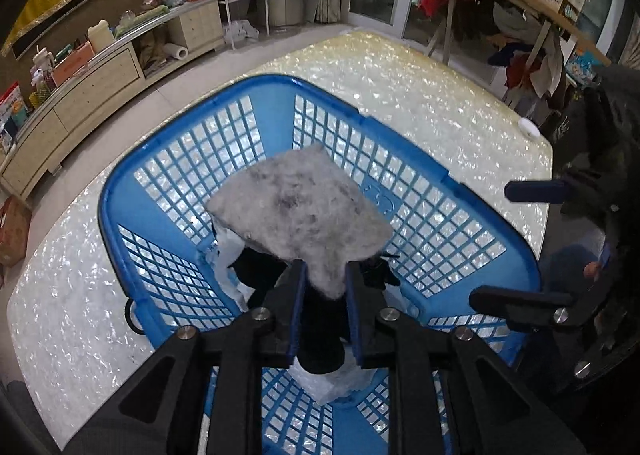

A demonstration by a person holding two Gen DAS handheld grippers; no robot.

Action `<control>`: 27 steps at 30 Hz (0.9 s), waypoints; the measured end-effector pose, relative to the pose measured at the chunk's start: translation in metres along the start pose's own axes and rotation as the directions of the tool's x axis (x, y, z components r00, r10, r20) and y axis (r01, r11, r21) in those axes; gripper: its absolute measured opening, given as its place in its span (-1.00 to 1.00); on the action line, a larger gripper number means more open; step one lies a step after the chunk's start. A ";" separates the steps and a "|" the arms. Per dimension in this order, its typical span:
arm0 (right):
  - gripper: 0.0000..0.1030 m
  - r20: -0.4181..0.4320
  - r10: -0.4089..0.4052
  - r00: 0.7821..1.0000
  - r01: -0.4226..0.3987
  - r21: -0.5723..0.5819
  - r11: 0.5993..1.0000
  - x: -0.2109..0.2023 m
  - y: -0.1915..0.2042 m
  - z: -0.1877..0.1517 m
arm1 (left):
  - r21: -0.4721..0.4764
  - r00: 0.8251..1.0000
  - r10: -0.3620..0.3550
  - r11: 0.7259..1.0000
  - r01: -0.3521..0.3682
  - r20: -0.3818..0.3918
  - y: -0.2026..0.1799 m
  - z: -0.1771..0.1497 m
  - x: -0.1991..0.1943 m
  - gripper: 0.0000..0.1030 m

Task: Organize soft objects
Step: 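Carry the grey felt pad into the blue basket and open the left gripper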

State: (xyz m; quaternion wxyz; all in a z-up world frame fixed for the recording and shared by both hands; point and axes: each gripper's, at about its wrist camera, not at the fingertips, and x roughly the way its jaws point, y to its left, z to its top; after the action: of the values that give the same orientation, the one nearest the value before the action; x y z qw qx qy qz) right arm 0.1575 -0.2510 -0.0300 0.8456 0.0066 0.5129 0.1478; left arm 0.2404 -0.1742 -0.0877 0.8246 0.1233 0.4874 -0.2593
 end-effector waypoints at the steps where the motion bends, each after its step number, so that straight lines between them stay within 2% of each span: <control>1: 1.00 0.001 -0.003 1.000 0.003 0.005 1.000 0.000 0.000 0.001 | 0.004 1.000 0.004 1.000 -0.004 -0.001 -0.001 -0.001 0.001 -0.62; 4: 1.00 0.000 -0.006 1.000 0.006 0.020 1.000 0.000 -0.001 0.000 | 0.008 1.000 0.008 1.000 -0.008 0.002 -0.005 -0.002 0.001 -0.57; 6: 1.00 -0.001 -0.005 1.000 0.005 0.014 1.000 -0.001 0.001 -0.001 | 0.009 1.000 0.004 1.000 -0.004 0.000 -0.008 0.000 0.001 -0.28; 7: 1.00 0.000 -0.005 1.000 0.005 0.011 1.000 -0.002 0.001 -0.001 | 0.012 1.000 0.007 1.000 -0.007 0.004 -0.010 0.000 -0.001 -0.20; 9: 1.00 0.004 -0.005 1.000 0.005 0.009 1.000 -0.004 0.002 -0.002 | 0.026 1.000 0.023 0.999 -0.023 0.014 -0.013 0.000 -0.007 0.18; 10: 1.00 0.007 -0.008 1.000 0.008 0.011 1.000 -0.006 0.002 -0.003 | 0.031 0.999 0.033 0.999 -0.033 0.027 -0.014 0.000 -0.011 0.23; 13: 1.00 0.024 -0.019 1.000 0.019 0.023 1.000 -0.012 0.002 -0.004 | 0.039 0.999 0.028 0.999 -0.029 0.046 -0.016 -0.001 -0.024 0.28; 15: 1.00 0.039 -0.025 0.999 0.024 0.036 0.999 -0.017 0.002 -0.005 | 0.037 0.998 0.033 0.999 -0.035 0.058 -0.017 -0.003 -0.034 0.42; 17: 1.00 0.048 -0.026 0.998 0.024 0.041 0.999 -0.022 0.003 -0.006 | 0.022 0.997 0.033 0.999 -0.034 0.068 -0.017 -0.003 -0.043 0.45; 20: 1.00 0.057 -0.032 0.998 0.030 0.029 0.999 -0.028 0.009 -0.007 | -0.012 0.994 0.058 0.998 -0.057 0.089 -0.012 -0.007 -0.058 0.63; 23: 1.00 0.085 -0.032 0.996 0.030 0.023 0.999 -0.038 0.016 -0.009 | -0.035 0.990 0.095 0.995 -0.092 0.104 -0.009 -0.013 -0.072 0.64; 27: 1.00 0.108 -0.029 0.994 0.027 0.022 0.999 -0.048 0.025 -0.009 | -0.087 0.987 0.094 0.993 -0.083 0.131 0.003 -0.022 -0.091 0.68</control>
State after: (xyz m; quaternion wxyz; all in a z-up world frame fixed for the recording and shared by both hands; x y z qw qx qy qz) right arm 0.1230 -0.2403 0.0114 0.8741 0.0158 0.4678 0.1300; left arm 0.1903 -0.1334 -0.0196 0.8708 0.0933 0.4347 -0.2101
